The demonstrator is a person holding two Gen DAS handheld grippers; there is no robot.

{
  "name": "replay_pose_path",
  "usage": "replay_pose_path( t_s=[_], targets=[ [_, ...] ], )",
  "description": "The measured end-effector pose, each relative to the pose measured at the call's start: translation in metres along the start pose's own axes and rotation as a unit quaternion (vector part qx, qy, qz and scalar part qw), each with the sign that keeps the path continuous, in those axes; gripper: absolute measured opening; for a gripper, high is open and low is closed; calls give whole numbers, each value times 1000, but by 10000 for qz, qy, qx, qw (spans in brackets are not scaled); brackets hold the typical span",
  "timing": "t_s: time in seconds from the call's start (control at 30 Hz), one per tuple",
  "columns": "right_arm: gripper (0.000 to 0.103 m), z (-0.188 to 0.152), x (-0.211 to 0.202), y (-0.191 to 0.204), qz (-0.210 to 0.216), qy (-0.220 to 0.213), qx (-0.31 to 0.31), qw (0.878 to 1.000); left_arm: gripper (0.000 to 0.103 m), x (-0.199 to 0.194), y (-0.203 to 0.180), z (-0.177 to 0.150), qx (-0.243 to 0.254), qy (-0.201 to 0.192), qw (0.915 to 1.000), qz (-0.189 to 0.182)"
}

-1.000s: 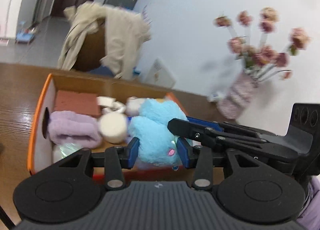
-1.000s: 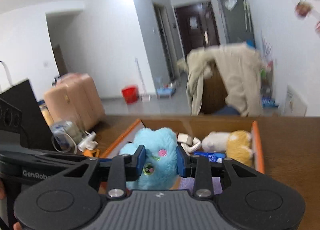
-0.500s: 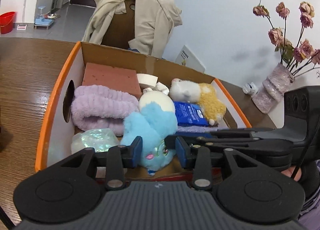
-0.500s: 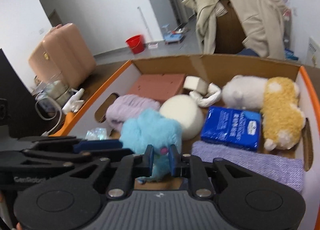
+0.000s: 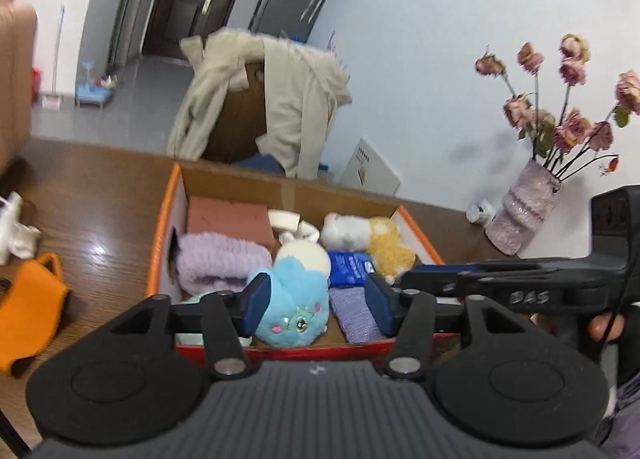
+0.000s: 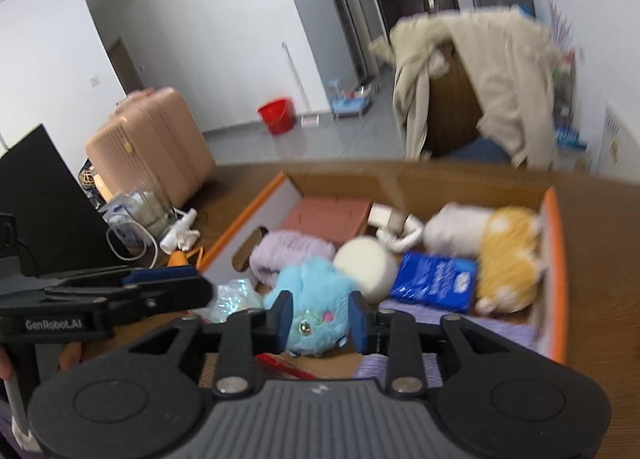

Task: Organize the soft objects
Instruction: 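Move both open tools back over the pink satin bow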

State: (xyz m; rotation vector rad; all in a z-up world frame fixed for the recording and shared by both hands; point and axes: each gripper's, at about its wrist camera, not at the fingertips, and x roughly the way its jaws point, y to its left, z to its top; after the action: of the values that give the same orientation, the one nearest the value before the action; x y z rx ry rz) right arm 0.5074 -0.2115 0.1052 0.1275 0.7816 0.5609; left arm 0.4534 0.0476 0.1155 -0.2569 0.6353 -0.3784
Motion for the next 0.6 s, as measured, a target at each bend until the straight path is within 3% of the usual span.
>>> replay_pose_path(
  t_s=[0.1,0.17,0.4,0.5,0.6],
  targets=[
    [51,-5,-44,5,-257,-318,-180,9990,67,-35,-12,-2,181,-255,9994,120],
    [59,-12,-71,7,-413,-530,-288,9973,80,-59,-21,-7,303,-428,9982,287],
    [75,-46,-143,16,-783,-1034,-527,9901,92,-118,-45,-23,501,-765,9937,654],
    [77,-58,-166,23,-796,-1260,-530,9874,93,-135,-55,-33,636,-884,9912,759],
    [81,-76,-183,33,-865,-1468,-562,9838,100,-150,-65,-56,946,-1202,9815,1155]
  ],
)
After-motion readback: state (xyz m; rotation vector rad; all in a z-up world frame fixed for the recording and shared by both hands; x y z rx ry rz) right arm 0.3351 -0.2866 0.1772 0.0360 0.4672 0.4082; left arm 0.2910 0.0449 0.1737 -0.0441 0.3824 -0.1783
